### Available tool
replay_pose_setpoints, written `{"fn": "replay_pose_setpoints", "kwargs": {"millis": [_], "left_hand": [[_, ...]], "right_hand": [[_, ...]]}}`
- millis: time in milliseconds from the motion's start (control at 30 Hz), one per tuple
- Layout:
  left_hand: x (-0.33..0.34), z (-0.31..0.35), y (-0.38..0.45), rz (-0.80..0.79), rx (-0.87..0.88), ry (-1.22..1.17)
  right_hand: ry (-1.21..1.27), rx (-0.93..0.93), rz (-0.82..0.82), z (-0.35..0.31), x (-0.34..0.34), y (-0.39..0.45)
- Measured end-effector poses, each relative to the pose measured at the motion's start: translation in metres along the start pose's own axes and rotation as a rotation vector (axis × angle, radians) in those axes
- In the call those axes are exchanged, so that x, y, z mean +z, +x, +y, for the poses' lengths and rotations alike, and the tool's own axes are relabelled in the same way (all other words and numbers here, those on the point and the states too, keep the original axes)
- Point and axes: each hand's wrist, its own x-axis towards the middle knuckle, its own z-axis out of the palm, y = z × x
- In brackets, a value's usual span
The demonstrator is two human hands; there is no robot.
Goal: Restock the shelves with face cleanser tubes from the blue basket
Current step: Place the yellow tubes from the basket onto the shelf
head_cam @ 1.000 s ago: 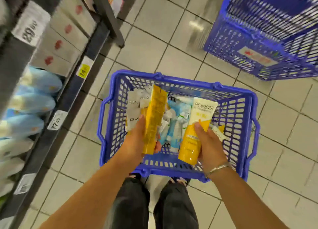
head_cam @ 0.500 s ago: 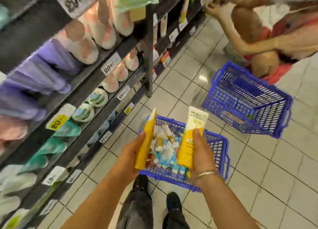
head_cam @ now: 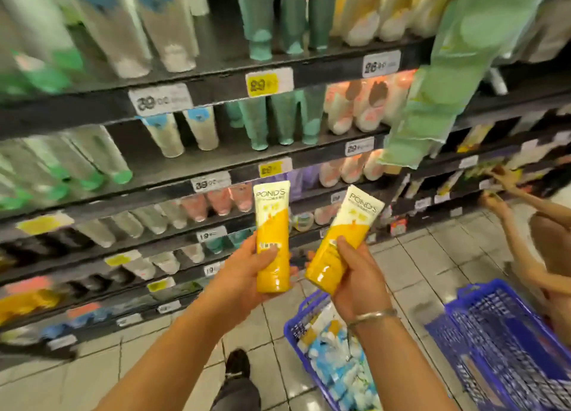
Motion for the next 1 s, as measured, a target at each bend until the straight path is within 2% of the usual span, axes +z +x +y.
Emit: {"fn": "replay_pose_setpoints", "kwargs": {"millis": [200, 433, 567, 733, 1000], "left_hand": [[-0.045, 0.009, -0.125, 0.195, 0.301, -0.099], [-0.105, 0.040, -0.238, 0.320, 0.520, -0.163], [-0.156, 0.039, -0.301, 0.390, 0.598, -0.237], [-0.215, 0.043, -0.367, 0.368, 0.622, -0.254], [-0.295, 0.100, -0.456, 0.341, 0.745, -0.150]], "right_hand": [[-0.223, 0.076, -0.321, 0.012, 0.070, -0.066], [-0.393, 0.056, -0.631, 0.044, 0.171, -0.144], [-0.494, 0.093, -0.694, 0.075, 0.224, -0.193], [-0.563, 0.033, -0.758, 0.110, 0.273, -0.244], [-0.472, -0.067, -0.883, 0.159, 0.363, -0.304]]}}
